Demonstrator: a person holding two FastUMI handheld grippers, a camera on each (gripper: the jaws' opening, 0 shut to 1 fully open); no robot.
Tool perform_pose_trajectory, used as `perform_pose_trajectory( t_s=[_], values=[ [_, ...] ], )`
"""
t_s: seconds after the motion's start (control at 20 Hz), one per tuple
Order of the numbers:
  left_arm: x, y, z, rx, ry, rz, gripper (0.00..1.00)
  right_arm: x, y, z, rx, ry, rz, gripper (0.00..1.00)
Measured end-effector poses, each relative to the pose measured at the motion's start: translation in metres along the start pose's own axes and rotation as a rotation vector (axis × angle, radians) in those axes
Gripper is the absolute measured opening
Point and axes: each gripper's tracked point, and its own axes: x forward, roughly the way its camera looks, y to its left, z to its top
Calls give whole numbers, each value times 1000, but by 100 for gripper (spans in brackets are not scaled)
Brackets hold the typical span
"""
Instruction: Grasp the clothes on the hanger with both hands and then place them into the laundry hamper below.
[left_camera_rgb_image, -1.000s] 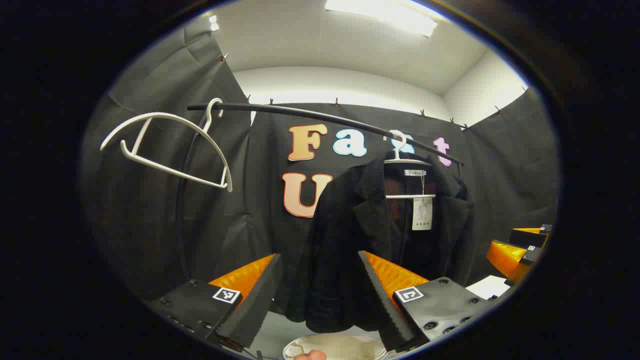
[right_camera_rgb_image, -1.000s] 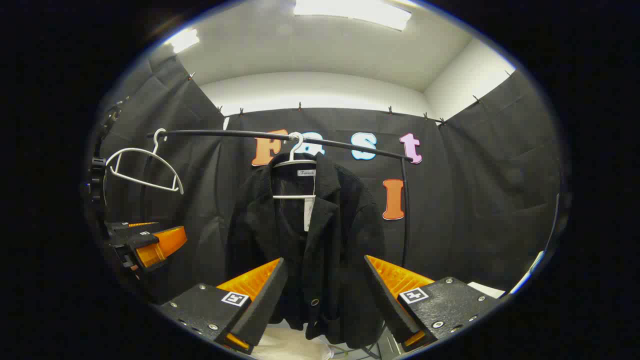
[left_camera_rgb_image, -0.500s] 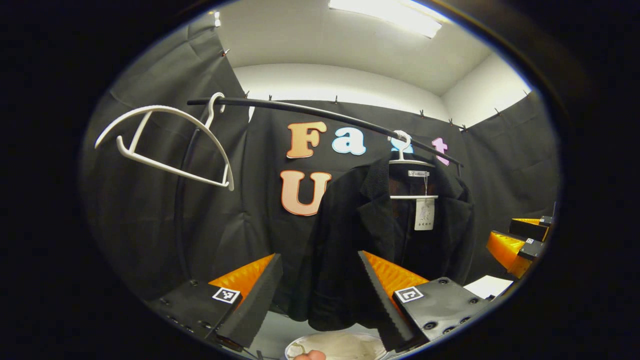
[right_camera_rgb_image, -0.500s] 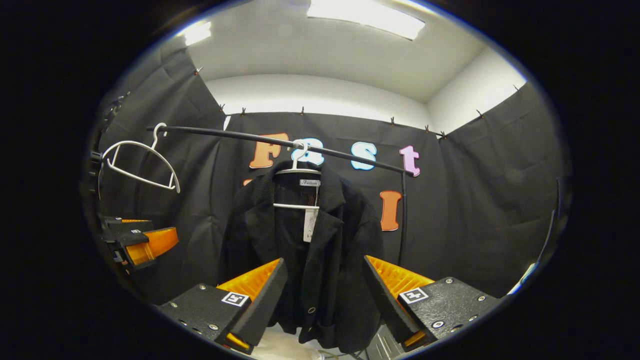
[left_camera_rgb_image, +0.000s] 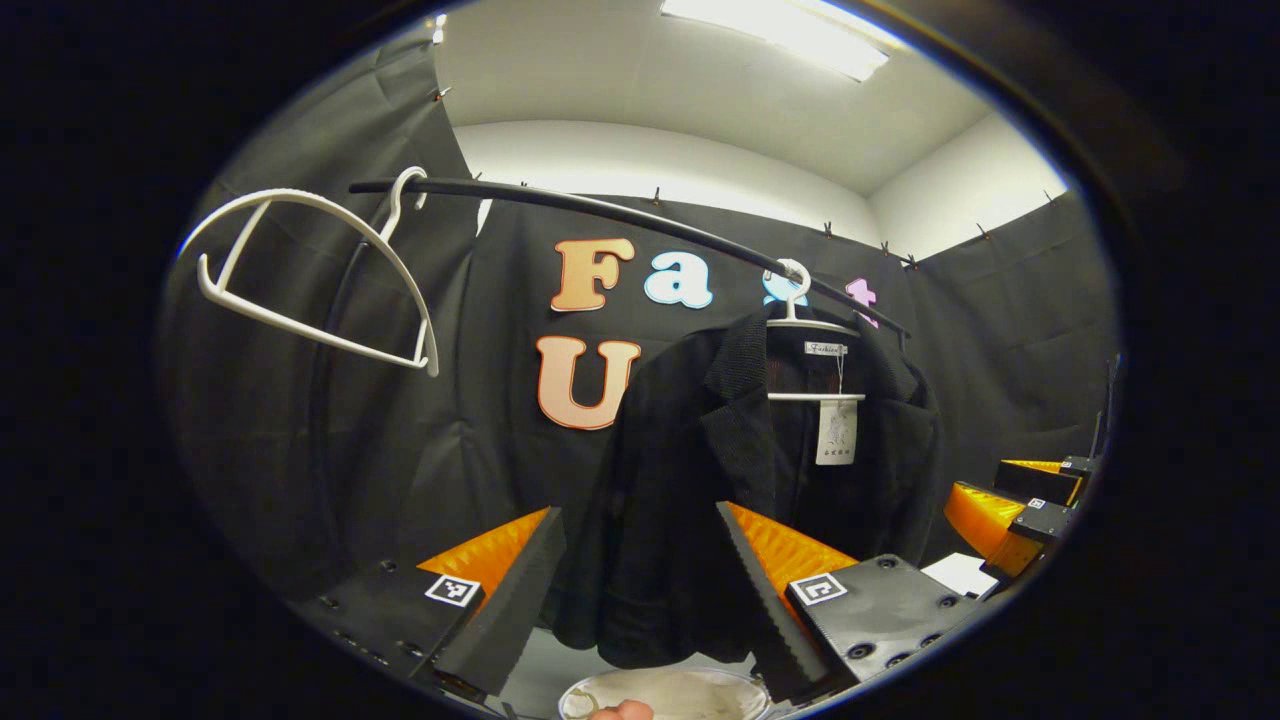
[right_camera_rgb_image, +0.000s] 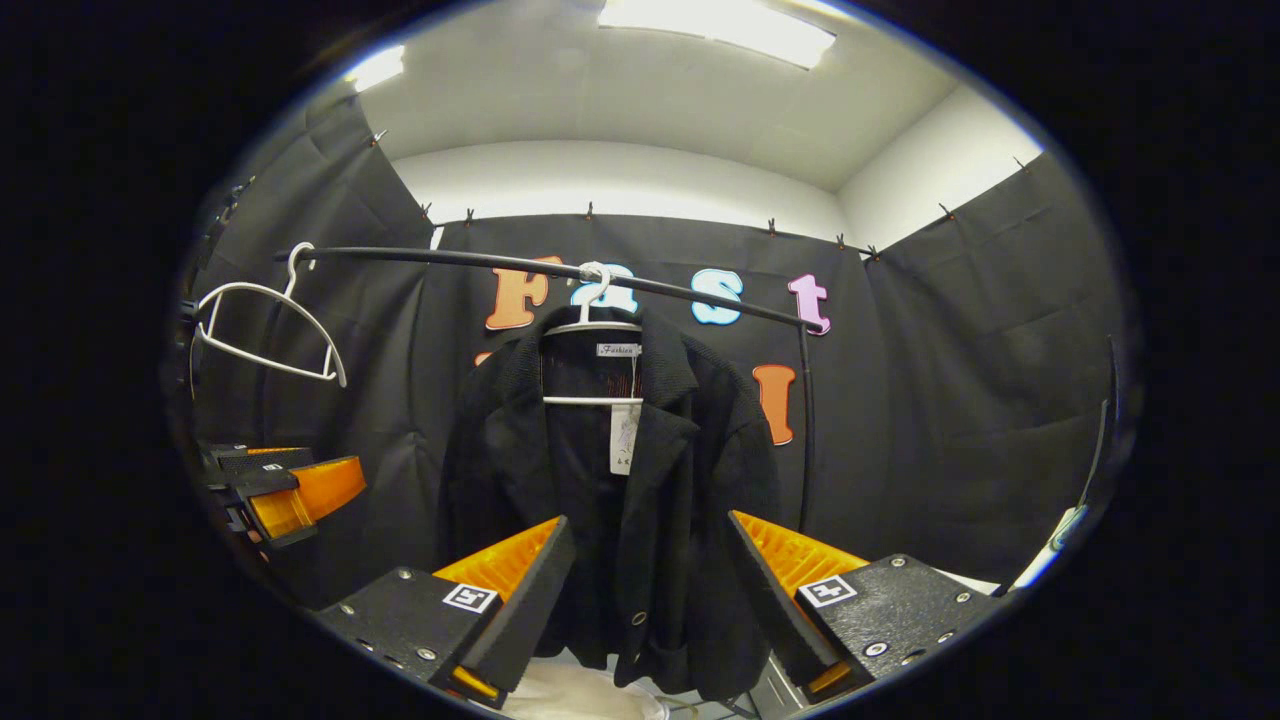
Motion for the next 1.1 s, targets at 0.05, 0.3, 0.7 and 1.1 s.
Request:
perform_pose_trajectory(
  t_s=[0.05, 0.3, 0.7, 1.1],
  values=[
    [3, 1, -1, -2, -2, 1, 93, 4, 1, -1, 0, 7, 0, 94],
    [13, 4, -9, -24, 11, 21, 96, 22, 5, -3, 8, 2, 12, 94],
    [18, 11, -12, -13, 10, 56, 93, 79, 16, -23, 78, 51, 40, 94],
    [12, 29, -9, 5, 2, 115, 100, 151, 21, -48, 71, 91, 65, 94]
  ],
)
